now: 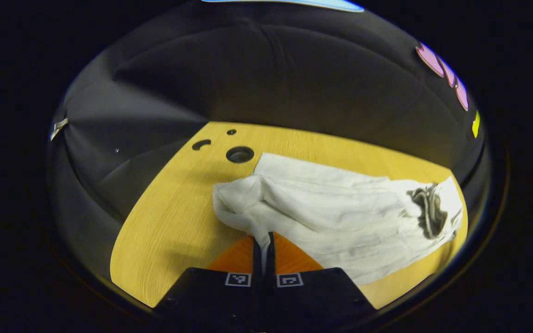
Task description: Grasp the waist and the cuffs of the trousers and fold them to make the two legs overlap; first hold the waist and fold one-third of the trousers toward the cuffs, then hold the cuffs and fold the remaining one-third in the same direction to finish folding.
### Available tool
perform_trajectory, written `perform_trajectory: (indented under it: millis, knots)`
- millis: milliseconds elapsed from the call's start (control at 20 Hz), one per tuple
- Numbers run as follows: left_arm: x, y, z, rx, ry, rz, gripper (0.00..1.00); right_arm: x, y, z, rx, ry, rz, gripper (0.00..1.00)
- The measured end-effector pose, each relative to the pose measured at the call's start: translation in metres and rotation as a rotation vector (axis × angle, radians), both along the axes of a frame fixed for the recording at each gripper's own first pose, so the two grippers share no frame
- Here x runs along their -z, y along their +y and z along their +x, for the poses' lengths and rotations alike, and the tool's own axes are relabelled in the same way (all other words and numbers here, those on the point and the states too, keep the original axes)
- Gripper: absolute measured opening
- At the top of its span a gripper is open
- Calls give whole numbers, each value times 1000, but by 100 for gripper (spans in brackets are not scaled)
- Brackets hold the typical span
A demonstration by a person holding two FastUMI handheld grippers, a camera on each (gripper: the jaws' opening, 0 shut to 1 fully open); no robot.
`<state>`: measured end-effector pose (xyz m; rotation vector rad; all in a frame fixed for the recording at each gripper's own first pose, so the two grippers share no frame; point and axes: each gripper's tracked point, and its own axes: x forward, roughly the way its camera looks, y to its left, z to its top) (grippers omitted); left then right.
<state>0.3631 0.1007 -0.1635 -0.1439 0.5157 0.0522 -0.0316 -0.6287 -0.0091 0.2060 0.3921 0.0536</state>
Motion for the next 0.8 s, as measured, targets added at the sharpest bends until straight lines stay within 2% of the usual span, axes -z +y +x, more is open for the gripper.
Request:
perform_trajectory:
  millis: [450,800]
  knots:
    - [-89,-58,-13,27,-128,-91,6,-25,-18,-22,41,-30,14,98]
    - [-168,-157,-8,134,-234,-115,6,-42,-56,-47,101,-66,-17,98]
